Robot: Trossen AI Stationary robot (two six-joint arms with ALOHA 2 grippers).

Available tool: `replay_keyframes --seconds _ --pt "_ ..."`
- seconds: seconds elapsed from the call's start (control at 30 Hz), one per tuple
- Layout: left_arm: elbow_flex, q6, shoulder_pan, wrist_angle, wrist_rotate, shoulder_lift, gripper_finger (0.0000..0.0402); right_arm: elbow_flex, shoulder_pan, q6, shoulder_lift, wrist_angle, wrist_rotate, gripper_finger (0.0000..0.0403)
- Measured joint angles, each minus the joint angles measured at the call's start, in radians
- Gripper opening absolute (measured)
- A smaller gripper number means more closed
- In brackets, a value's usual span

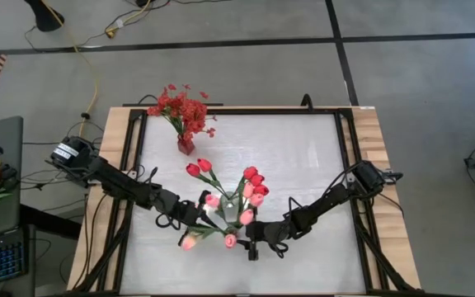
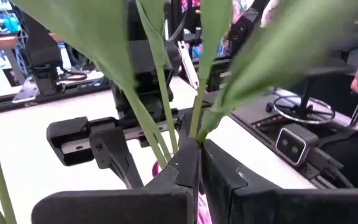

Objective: Sort flowers into vase by color
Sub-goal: Put the pink flower into the purple vase, then return to Home Position

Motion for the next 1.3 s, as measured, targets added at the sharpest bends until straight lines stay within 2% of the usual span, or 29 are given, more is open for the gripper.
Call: replay_keyframes --seconds 0.23,0.33,0.5,0.6,0.83,1.07,1.3 --pt "-0.001 0.033 0.000 -0.001 -0.010 0.001 0.0001 0.000 0.000 0.000 0.000 0.000 0.000 0.0265" --pt "-0.002 0.037 0.000 -0.007 0.005 0.001 0.0015 0.000 0.000 0.000 0.000 0.000 0.000 0.0265" --pt "-0.002 0.046 0.000 -0.027 0.026 -0.002 0.0067 0.000 0.000 -0.001 0.000 0.000 0.000 0.0265" --pt "-0.002 0.018 0.000 -0.075 -0.001 -0.019 0.0109 0.000 0.000 -0.001 0.000 0.000 0.000 0.0265" --pt "-0.002 -0.028 0.004 -0.299 -0.029 -0.141 0.0179 0.000 0.000 -0.003 0.000 -0.001 0.000 0.0265" --pt "-0.003 -0.039 0.005 -0.530 -0.119 -0.294 0.0190 0.000 0.000 -0.019 -0.029 -0.070 -0.001 0.0265" --pt "-0.003 -0.034 0.006 -0.627 -0.193 -0.396 0.0190 -0.001 0.000 -0.011 -0.106 -0.201 -0.019 0.0265"
